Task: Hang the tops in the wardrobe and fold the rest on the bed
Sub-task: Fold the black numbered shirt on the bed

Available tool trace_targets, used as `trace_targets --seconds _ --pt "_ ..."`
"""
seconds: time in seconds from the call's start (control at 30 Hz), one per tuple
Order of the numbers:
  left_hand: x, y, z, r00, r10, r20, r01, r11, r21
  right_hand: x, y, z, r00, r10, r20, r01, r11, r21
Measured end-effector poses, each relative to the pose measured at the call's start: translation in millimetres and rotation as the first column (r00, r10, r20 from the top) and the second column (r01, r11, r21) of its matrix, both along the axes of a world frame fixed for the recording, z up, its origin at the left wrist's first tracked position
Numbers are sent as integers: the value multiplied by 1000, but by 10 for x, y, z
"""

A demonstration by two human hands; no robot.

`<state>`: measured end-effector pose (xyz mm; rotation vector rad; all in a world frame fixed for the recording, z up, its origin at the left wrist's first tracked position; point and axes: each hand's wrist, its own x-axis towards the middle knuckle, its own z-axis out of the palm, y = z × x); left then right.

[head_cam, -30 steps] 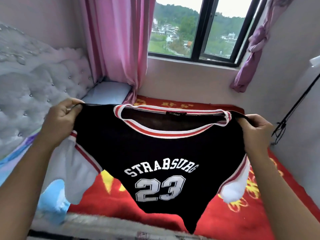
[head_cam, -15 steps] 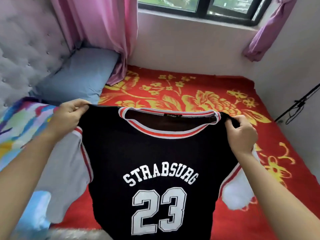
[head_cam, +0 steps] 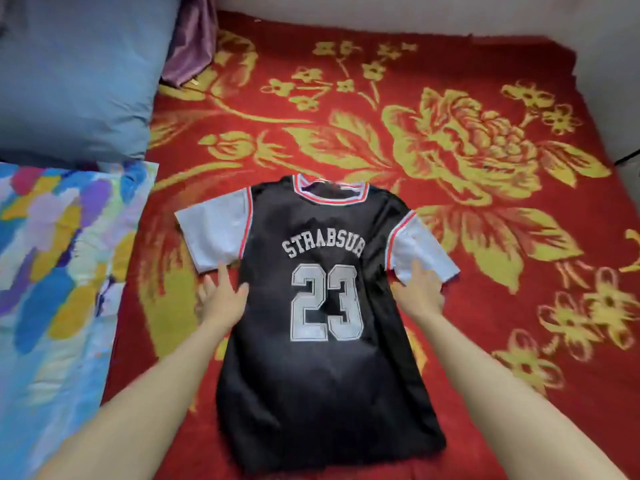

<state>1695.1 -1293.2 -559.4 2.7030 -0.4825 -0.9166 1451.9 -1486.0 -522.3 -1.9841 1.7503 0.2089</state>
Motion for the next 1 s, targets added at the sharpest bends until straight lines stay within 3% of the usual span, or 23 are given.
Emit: trace_targets --seconds 0.1,0.27,0.4,0.47,0.57,0.63,0.77,0.9,1.0 --pt "-533 588 -488 990 25 -135 0 983 185 -414 598 -443 990 -96 -108 118 968 219" --pt "-1124 1323 -897 968 102 -229 -21 944 330 -1038 1245 -871 958 -78 -275 172 926 335" --pt "-1404 1649 -1093 970 147 -194 -88 955 282 -1382 1404 -1099 950 -100 -297 197 927 318" --pt "-1475 1732 -1204 951 258 -170 -227 956 183 -1557 1441 -1217 943 -135 -305 226 931 287" --pt "-1489 1803 -1405 805 529 -268 -551 835 -7 -1774 1496 -1387 936 -142 -323 228 942 247" --pt "-1522 1815 -1414 745 603 -285 -642 765 -61 -1864 1529 -1474 940 -129 -314 198 960 199" --pt "-1569 1831 -1173 607 614 -504 -774 600 -201 -1928 1578 -1442 933 -334 -136 353 921 166" --pt "-1470 1903 -871 386 589 -710 -907 384 -174 -1996 1527 -1202 781 -615 109 599 787 150" --pt "-1440 1947 -672 341 534 -774 -929 320 -188 -2095 1536 -1019 699 -684 212 675 728 121"
